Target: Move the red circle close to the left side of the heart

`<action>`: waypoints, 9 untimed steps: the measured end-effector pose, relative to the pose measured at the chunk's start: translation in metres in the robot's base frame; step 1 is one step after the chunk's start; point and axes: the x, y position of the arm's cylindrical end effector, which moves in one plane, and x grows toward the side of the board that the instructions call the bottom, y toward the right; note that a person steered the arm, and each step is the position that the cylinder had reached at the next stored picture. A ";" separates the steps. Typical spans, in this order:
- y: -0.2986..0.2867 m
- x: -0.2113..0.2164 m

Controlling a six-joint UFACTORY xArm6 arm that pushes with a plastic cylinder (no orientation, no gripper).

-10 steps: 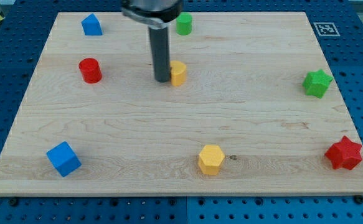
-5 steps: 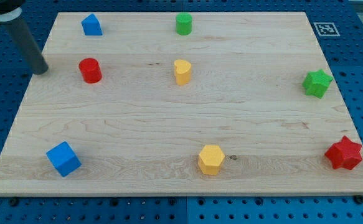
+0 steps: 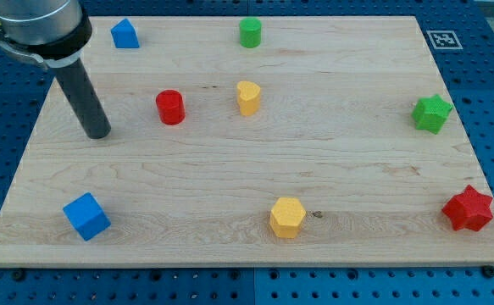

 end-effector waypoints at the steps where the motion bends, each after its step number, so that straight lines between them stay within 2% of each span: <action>1: 0.050 -0.019; 3: 0.111 -0.038; 4: 0.079 -0.032; 5: 0.039 -0.045; 6: 0.050 -0.067; 7: 0.075 -0.069; 9: 0.118 -0.043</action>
